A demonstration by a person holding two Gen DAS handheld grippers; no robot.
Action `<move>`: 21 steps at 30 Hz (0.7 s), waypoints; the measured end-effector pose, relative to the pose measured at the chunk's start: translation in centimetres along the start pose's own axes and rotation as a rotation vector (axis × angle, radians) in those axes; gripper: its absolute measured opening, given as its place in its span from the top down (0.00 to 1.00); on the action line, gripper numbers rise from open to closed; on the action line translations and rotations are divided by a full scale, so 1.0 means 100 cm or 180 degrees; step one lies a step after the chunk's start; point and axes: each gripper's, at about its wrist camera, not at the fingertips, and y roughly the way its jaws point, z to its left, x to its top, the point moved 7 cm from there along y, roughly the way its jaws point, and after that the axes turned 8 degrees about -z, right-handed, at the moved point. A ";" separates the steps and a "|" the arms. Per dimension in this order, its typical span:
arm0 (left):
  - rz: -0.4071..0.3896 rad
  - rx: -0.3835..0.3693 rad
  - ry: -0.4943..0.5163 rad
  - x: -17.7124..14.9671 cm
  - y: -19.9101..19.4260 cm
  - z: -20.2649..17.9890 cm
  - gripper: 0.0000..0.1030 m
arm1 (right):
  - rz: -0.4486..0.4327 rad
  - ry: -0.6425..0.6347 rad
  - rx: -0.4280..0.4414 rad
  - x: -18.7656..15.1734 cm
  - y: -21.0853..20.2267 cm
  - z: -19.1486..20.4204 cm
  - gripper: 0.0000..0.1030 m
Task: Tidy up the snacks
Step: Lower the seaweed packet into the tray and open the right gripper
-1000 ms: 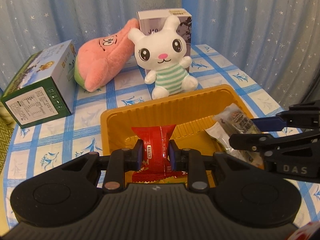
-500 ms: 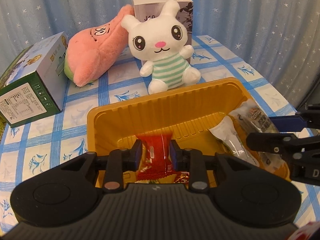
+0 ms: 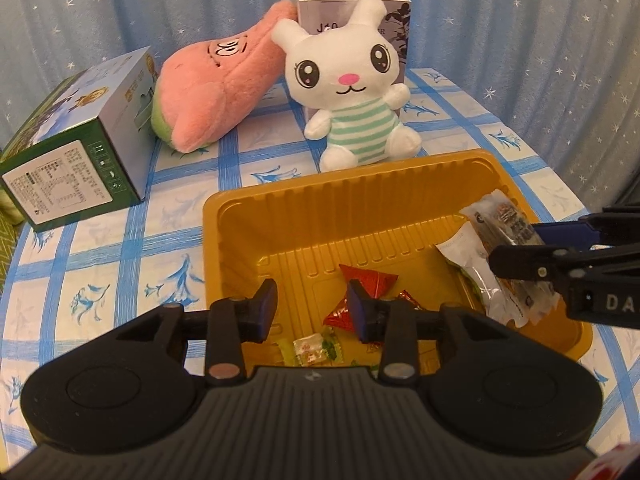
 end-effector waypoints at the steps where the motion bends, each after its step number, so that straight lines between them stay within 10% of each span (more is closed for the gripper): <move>1: -0.0005 -0.0001 -0.0011 0.000 -0.001 0.001 0.66 | 0.0002 0.0003 0.0006 0.000 0.001 0.000 0.63; 21: -0.0006 0.0027 -0.0094 -0.004 -0.008 0.007 0.65 | -0.0132 0.0089 -0.0050 0.012 0.023 -0.003 0.62</move>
